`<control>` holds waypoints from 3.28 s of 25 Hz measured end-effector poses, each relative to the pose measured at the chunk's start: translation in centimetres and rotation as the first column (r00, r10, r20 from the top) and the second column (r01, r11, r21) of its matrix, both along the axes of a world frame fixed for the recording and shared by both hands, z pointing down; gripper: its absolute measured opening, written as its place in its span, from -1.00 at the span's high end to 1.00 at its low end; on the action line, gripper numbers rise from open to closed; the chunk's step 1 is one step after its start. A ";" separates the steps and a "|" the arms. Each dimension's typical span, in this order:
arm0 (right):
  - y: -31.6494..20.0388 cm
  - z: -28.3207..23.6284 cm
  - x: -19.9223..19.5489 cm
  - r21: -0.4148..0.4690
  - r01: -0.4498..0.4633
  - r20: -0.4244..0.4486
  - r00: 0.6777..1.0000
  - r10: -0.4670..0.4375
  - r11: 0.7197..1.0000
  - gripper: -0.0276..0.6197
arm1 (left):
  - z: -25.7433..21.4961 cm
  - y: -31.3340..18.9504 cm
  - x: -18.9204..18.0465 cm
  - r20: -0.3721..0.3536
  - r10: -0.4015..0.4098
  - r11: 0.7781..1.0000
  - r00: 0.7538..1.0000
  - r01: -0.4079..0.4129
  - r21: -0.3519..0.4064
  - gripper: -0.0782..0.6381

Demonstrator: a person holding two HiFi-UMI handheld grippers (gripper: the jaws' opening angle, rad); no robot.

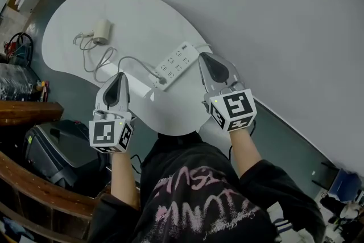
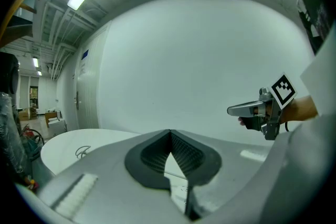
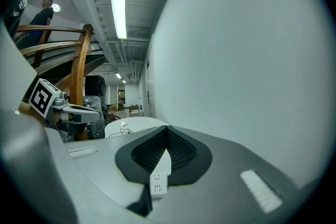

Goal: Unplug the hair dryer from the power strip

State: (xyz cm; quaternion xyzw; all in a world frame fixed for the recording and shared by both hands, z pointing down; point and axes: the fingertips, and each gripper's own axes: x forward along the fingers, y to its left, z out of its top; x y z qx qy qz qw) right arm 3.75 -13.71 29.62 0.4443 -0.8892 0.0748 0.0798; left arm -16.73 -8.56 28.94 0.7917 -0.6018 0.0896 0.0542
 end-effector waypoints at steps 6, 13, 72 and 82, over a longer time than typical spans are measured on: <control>-0.2 1.3 -0.4 -0.027 -0.004 -0.013 1.000 0.003 1.000 0.89 | 1.4 -0.6 -0.1 -0.015 0.012 1.000 1.000 -0.012 -0.026 0.78; 0.0 3.8 -1.0 -0.077 0.003 -0.032 0.999 -0.006 0.997 0.89 | 4.0 -0.7 0.2 -0.034 0.024 0.997 0.999 -0.027 -0.075 0.78; 1.7 11.0 -0.5 -0.219 -0.066 -0.063 0.997 0.054 0.973 0.88 | 15.4 -0.5 6.7 -0.077 0.251 0.912 0.965 -0.262 -0.314 0.32; 1.4 11.2 0.5 -0.226 -0.094 -0.073 0.994 0.079 0.970 0.88 | 17.5 -1.0 7.7 -0.087 0.270 0.889 0.959 -0.283 -0.360 0.32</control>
